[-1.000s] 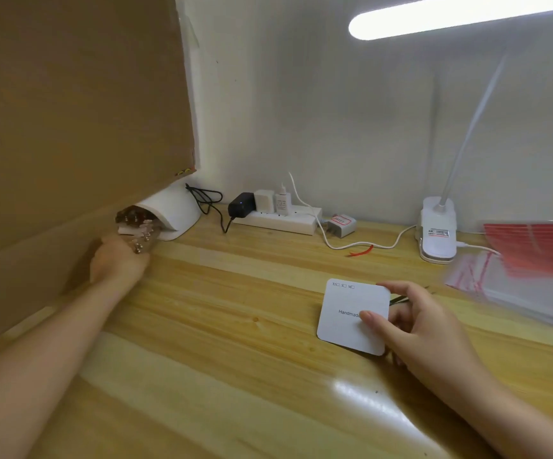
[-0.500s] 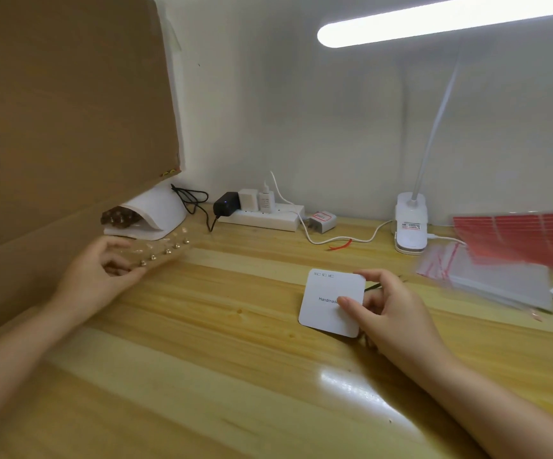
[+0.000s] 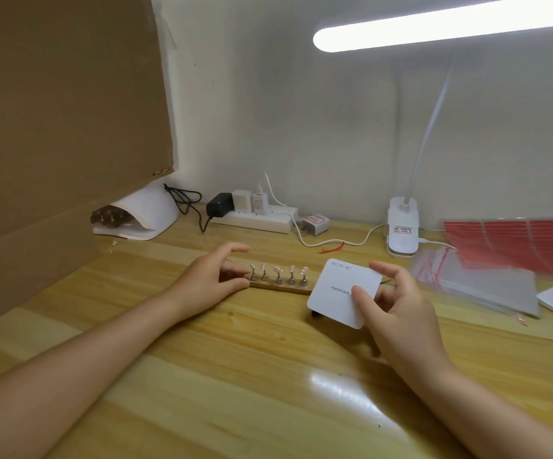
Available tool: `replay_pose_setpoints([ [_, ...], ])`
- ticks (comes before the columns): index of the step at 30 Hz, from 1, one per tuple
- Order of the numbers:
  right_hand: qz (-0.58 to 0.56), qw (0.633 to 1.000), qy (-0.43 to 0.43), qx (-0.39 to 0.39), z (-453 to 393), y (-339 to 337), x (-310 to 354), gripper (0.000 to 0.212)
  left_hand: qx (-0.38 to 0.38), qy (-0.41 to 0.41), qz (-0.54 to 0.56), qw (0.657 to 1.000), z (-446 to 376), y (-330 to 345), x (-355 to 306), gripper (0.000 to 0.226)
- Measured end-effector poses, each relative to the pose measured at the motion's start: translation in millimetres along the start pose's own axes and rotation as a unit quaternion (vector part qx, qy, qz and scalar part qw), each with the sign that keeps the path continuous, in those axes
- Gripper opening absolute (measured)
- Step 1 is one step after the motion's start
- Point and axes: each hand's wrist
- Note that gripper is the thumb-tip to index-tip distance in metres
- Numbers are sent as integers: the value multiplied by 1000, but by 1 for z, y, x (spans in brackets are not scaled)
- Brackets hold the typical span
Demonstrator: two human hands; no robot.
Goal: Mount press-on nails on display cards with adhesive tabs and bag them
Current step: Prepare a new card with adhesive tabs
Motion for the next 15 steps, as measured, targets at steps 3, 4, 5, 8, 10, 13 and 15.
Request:
replay_pose_setpoints([
  [3, -10, 1000, 11, -1, 0, -1, 2, 36, -8, 3, -7, 1000, 0, 4, 0, 64],
  [4, -17, 1000, 17, -3, 1, -1, 3, 36, -10, 6, -7, 1000, 0, 5, -1, 64],
  [5, -24, 999, 22, -7, 1, -2, 4, 36, -13, 8, -5, 1000, 1, 5, -3, 63],
  [8, -53, 997, 37, -30, -1, -14, 10, 35, -32, 7, 30, 999, 1, 7, -11, 55],
  [10, -89, 994, 48, -50, -10, -29, 16, 35, -50, 11, 59, 997, -1, 9, -18, 51],
  [13, -111, 990, 52, -76, -26, -60, 25, 35, -76, 27, 92, 992, -3, 12, -38, 49],
  [15, -100, 990, 52, -87, -30, -82, 28, 34, -86, 36, 118, 989, -4, 17, -55, 50],
])
Point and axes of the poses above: each hand's wrist, its own z-axis away from the middle knuckle, its own y-axis out of the palm, x = y × z
